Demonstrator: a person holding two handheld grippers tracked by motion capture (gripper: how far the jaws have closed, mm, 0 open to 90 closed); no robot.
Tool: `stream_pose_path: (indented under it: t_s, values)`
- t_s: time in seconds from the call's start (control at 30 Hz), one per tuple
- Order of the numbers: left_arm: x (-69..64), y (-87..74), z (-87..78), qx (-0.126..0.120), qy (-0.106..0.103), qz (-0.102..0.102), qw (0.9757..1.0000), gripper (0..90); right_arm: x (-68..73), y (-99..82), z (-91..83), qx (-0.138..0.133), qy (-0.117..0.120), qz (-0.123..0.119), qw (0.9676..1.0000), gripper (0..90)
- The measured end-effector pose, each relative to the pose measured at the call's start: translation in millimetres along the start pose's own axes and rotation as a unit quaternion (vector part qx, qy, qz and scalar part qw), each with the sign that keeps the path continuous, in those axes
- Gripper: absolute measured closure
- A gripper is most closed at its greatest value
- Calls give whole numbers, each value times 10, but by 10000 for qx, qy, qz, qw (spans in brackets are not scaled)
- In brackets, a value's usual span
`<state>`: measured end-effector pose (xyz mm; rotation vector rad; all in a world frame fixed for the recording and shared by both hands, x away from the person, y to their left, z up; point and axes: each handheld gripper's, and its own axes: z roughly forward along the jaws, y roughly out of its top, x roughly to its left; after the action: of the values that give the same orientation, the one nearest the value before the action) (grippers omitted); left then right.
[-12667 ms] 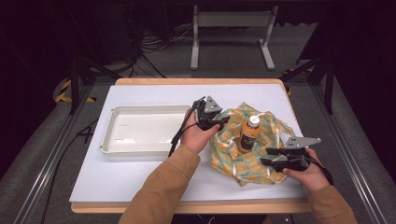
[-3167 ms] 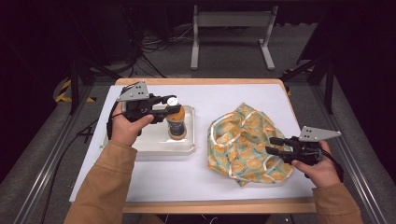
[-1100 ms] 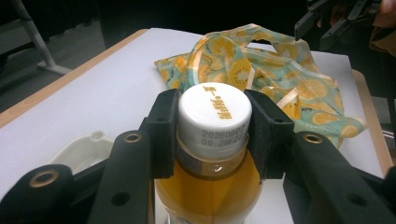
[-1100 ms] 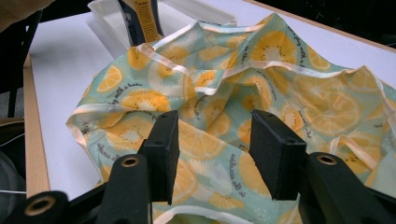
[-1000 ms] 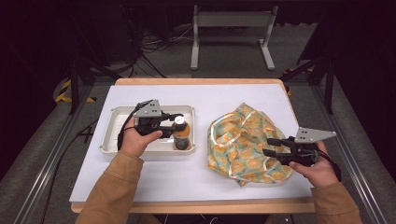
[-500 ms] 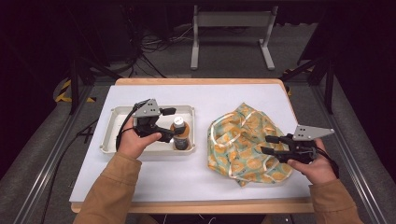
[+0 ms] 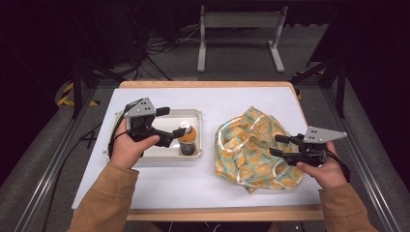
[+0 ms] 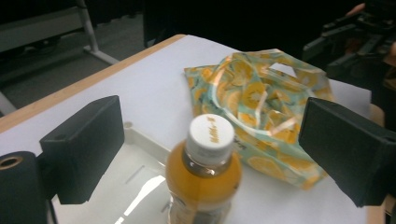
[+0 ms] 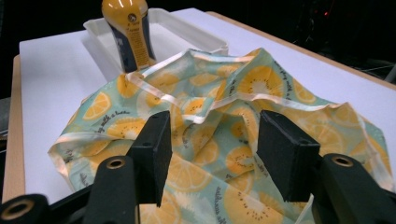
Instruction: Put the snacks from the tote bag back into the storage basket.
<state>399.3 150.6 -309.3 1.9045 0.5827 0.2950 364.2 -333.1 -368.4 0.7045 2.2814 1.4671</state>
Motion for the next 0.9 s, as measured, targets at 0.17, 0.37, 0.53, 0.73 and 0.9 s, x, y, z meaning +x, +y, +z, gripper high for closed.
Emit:
stream_pose_path:
  t_s: [0.17,0.37,0.53,0.73,0.9]
  values:
    - [-45,-59,-150,53,115,25,9999,58,-23,-5,-44,-126,-171,-43,9998,408]
    - [-58,-184,-331,16,254,-61,9997,51,-37,-17,-89,-122,-279,68,9995,363]
    - [-46,-306,-458,46,400,-97,9991,47,-38,-19,-116,-121,-368,107,9992,313]
    - [-23,-493,-633,151,561,-156,9982,37,-38,-23,-162,-196,-405,245,9987,283]
    - [3,-623,-743,181,709,-302,9969,28,-44,-24,-181,-176,-429,246,9986,282]
